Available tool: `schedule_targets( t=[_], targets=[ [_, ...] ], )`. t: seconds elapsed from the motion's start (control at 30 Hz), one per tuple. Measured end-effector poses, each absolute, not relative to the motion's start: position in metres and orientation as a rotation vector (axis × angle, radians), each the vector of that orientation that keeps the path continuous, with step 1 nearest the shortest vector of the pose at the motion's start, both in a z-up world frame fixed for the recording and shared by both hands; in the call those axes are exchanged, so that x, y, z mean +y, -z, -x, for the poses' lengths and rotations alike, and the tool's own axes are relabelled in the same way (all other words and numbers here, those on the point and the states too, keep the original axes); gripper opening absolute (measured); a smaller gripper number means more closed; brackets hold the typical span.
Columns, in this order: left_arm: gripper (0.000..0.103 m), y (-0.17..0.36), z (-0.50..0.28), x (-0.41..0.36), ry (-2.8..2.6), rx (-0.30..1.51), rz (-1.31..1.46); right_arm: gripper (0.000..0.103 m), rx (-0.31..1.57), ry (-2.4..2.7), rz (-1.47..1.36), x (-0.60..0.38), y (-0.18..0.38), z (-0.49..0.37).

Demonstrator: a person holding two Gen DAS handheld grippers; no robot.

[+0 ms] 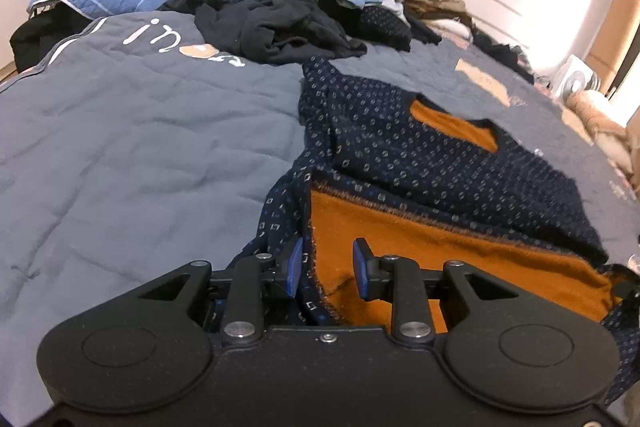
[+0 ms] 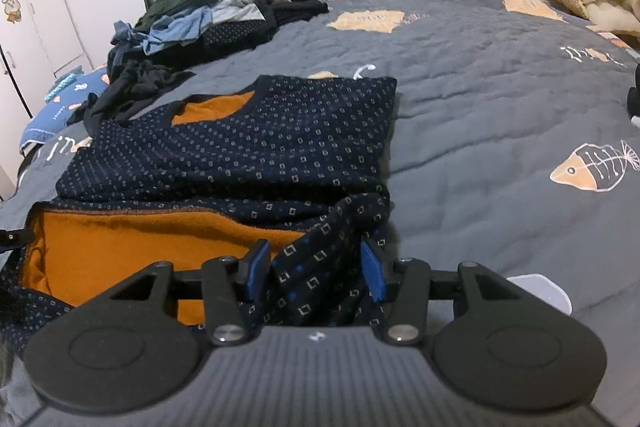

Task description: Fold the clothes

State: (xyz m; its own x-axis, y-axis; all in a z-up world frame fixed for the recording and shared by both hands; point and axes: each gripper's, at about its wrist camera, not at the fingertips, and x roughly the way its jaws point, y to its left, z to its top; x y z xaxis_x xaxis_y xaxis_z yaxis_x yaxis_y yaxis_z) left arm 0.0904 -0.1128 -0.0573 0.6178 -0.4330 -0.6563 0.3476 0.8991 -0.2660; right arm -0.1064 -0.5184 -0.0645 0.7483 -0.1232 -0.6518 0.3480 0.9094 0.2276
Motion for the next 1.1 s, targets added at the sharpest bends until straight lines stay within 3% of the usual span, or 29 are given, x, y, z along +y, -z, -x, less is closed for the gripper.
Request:
schedule_targets(
  t=[0.5,0.53,0.6,0.63,1.1],
  targets=[
    [0.025,0.063,-0.093,-0.114,0.428,0.788,0.112,0.048,0.700,0.268,-0.359,-0.516,0.070,0.103],
    [0.013,0.063,-0.093,-0.114,0.429,0.788,0.117,0.044,0.697,0.268,-0.367,-0.516,0.070,0.103],
    [0.008,0.062,-0.093,-0.113,0.425,0.776,0.119,0.026,0.684,0.263,-0.386,-0.520,0.069,0.103],
    [0.004,0.060,-0.092,-0.111,0.421,0.764,0.126,0.006,0.677,0.262,-0.395,-0.521,0.069,0.104],
    [0.002,0.007,-0.102,-0.095,0.428,0.603,0.279,0.004,0.429,0.289,-0.549,-0.550,0.022,0.122]
  ],
)
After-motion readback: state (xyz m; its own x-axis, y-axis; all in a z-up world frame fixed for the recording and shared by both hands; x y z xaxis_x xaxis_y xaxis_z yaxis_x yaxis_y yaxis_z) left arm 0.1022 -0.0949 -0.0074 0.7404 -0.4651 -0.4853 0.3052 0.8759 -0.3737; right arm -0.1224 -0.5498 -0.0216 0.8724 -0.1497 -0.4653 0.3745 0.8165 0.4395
